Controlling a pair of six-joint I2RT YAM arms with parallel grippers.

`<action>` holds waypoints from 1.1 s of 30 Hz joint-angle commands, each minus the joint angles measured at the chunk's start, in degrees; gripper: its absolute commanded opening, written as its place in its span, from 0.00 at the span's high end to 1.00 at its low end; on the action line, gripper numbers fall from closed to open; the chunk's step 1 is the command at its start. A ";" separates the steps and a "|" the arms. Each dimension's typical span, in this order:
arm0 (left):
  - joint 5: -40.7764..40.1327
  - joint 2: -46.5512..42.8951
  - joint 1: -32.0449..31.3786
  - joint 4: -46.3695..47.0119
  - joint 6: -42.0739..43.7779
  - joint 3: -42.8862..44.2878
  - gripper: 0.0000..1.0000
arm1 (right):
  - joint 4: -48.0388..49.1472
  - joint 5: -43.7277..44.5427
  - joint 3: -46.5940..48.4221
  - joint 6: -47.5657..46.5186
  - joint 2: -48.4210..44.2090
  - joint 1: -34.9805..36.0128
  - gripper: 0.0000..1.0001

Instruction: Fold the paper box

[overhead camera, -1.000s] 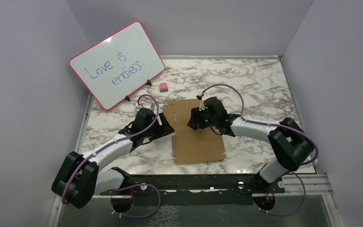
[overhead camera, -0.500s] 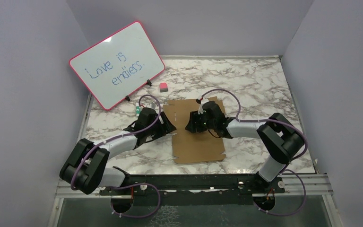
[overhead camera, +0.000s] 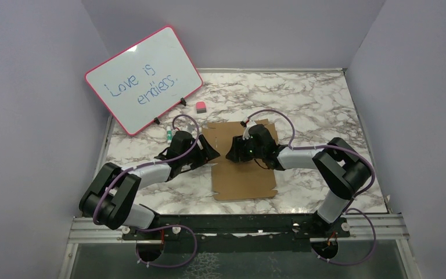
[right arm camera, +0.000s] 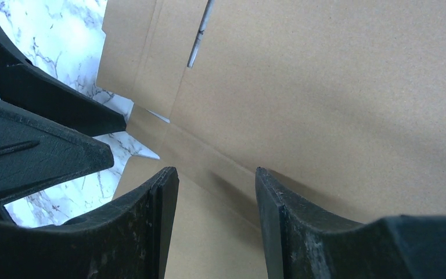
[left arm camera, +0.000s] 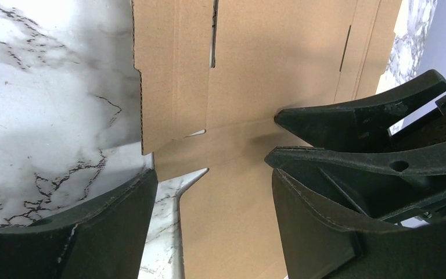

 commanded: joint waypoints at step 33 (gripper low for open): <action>-3.53 -8.63 1.42 -11.23 4.64 3.50 0.28 | 3.38 -4.02 -0.97 3.58 4.65 0.21 0.43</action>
